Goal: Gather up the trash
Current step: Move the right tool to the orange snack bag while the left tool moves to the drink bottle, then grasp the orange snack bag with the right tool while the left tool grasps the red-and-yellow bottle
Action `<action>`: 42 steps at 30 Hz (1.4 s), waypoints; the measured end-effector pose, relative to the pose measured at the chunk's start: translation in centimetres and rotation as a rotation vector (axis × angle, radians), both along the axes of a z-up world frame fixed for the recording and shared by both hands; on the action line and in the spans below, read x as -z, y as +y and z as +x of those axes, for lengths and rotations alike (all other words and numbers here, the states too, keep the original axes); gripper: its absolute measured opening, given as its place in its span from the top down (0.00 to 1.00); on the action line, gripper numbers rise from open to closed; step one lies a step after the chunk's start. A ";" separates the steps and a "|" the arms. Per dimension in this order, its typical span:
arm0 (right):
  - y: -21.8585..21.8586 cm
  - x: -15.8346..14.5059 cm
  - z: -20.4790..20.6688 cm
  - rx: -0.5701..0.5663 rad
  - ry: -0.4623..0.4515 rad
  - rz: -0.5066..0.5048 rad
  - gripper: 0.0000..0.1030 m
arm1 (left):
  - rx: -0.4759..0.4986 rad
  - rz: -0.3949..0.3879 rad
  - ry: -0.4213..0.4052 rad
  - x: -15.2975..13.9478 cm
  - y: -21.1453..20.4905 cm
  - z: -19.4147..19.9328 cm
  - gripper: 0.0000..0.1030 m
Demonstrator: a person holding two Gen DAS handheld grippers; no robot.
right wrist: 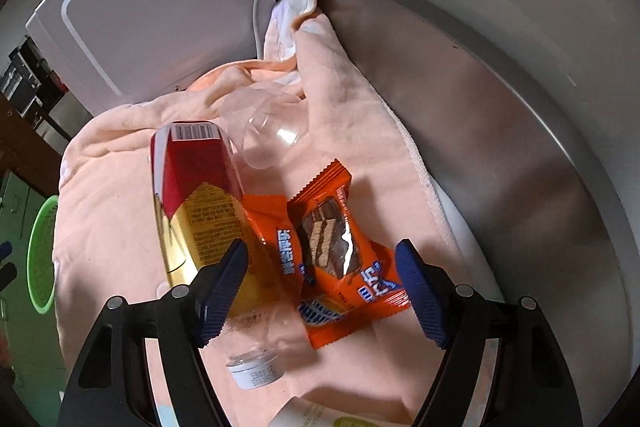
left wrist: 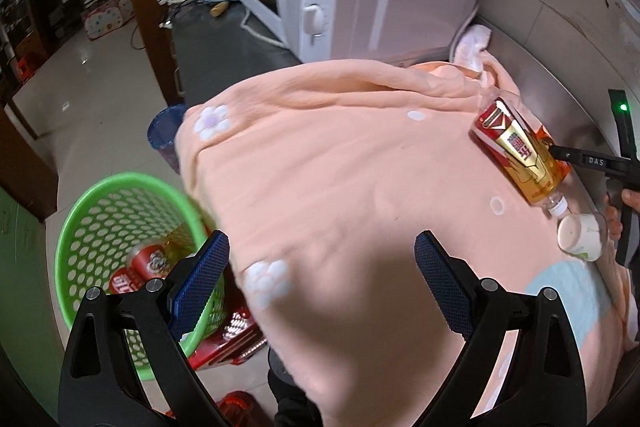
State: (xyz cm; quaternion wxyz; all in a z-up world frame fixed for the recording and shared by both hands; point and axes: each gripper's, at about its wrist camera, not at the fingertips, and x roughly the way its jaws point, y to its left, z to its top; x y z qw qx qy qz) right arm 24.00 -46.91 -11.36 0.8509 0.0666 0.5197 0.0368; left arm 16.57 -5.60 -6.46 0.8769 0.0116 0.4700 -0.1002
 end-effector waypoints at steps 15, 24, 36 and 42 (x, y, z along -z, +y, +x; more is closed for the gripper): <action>1.0 2.6 0.2 -0.093 0.070 -0.046 0.43 | 0.091 -0.065 0.041 -0.6 -6.1 2.8 0.10; 1.1 3.2 -0.4 -0.084 0.061 -0.020 0.44 | 0.123 -0.204 0.134 -0.1 -12.5 4.8 0.10; -0.5 2.1 -3.0 -0.036 0.000 0.038 0.54 | 0.090 -0.286 0.277 3.6 -19.2 8.6 0.10; -0.8 1.4 -4.3 -0.017 -0.034 0.067 0.54 | 0.021 -0.281 0.348 6.0 -21.0 10.0 0.10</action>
